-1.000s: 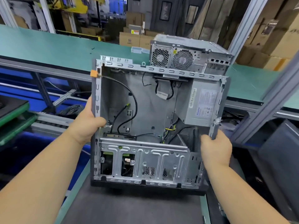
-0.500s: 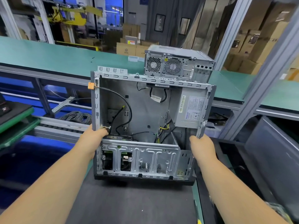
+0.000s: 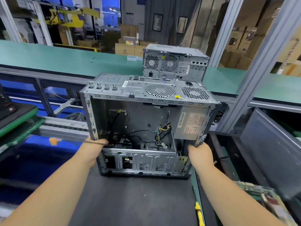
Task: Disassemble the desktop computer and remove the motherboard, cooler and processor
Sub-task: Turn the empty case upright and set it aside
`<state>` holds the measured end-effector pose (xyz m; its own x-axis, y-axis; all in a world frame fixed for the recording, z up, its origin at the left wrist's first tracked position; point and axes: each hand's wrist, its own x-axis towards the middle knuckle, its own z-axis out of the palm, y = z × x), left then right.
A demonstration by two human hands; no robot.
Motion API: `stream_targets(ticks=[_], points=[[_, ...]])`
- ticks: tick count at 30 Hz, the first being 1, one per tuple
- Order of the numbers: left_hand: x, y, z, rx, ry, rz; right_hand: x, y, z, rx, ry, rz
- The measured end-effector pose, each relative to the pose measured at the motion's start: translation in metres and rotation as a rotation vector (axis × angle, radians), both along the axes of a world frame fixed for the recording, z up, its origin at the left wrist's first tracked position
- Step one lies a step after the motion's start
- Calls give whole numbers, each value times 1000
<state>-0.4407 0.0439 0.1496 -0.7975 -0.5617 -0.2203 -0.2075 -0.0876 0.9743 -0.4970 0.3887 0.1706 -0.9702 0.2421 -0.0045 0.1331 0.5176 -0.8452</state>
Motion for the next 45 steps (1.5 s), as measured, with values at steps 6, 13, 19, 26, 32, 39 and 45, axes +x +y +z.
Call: stream_targets(ticks=[6,13,19,26,32,39,45], points=[[7,7,1,33,66,10,8,4,0,-9,-27,33],[24,22,-20,669,-299,-106,18,13,-30,-157,-439,74],[15,30,-22,779,-203,41,15,1,-44,-630,-631,-7],[1,31,-30,796,-112,92,-2,-2,-57,-767,-607,-136],[-25,24,-27,778,-117,78,-26,-7,-63,-765,-618,-109],[-57,18,-25,709,-171,100,-59,-9,-62,-750,-619,-117],[-82,15,-23,675,-165,101,-83,-11,-60,-712,-624,-92]])
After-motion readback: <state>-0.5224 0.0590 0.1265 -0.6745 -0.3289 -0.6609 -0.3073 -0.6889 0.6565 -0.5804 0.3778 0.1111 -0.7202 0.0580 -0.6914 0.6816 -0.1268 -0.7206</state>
